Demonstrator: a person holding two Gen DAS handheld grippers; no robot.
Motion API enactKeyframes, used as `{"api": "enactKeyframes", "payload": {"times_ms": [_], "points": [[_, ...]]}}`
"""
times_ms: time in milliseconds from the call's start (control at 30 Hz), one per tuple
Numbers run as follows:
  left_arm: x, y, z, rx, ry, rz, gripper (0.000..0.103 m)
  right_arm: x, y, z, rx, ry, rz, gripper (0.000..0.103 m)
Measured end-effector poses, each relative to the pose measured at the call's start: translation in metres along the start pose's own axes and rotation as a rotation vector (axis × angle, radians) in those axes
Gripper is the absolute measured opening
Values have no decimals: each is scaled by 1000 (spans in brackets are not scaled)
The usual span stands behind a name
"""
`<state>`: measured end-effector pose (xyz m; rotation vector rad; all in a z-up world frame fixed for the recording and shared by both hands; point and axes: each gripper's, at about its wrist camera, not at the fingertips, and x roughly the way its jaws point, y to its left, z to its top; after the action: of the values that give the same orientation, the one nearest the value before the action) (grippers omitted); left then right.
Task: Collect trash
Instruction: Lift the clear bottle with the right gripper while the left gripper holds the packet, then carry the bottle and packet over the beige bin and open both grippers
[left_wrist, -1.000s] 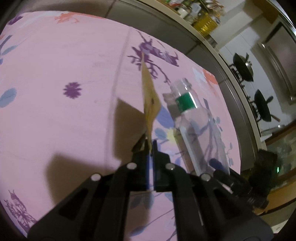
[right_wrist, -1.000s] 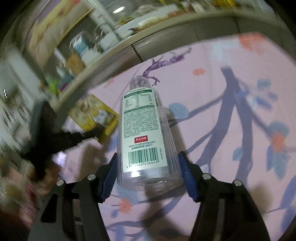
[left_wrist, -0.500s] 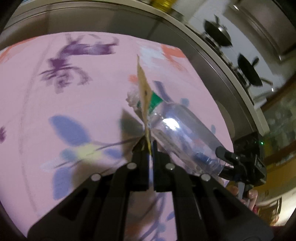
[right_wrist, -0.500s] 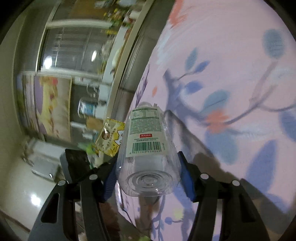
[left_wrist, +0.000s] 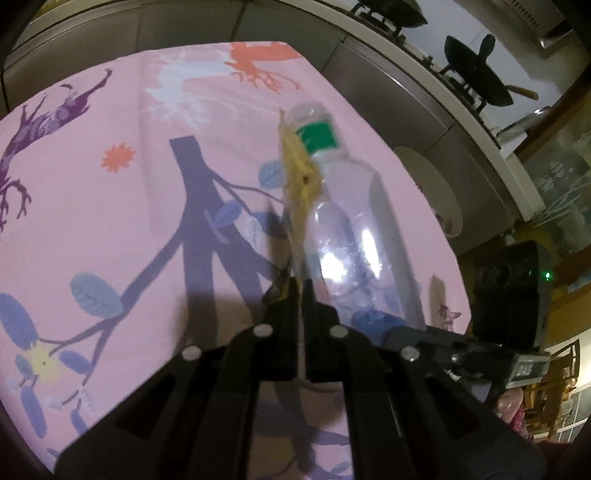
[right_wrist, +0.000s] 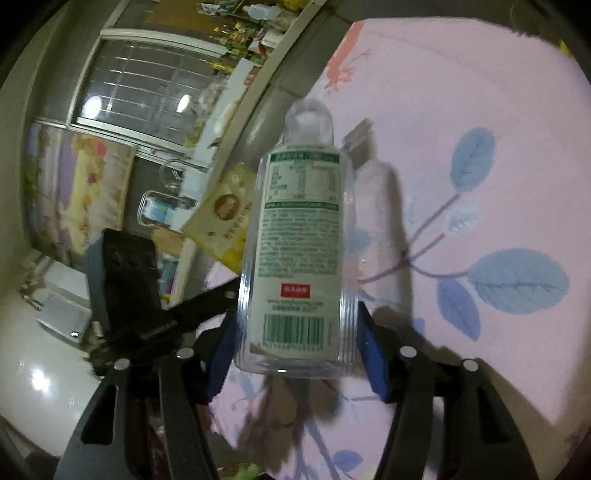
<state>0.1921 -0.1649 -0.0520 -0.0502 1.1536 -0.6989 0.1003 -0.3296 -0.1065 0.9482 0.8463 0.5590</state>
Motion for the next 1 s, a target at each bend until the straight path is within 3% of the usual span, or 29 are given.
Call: {"api": "enactKeyframes", "payload": {"times_ms": [167,300,533,767,833,900,933,1000], "points": [[3,-15,13,40,8,6,1,-14,-24,6,123,-30,132,56],[16,-46,29,114,21,-13,1,-43,-36,12,174,-104,180,56],[59,-124,60,263,60,-78,1,-118,-60,21,228,-286,145,56],[122,-199,95,368,130,-136,1,-178,-113,30,457,-424,181,57],[142,-215,106,396,153,-132,1,-191,-124,34,501,-463,161,60],[165,-231,117,427,172,-112,1,-207,-126,46,486,-524,57,64],[180,-237,123,442,191,-98,2,-212,-125,53,453,-540,14,77],[208,-243,132,449,244,-46,6,-219,-123,69,395,-548,-85,82]]}}
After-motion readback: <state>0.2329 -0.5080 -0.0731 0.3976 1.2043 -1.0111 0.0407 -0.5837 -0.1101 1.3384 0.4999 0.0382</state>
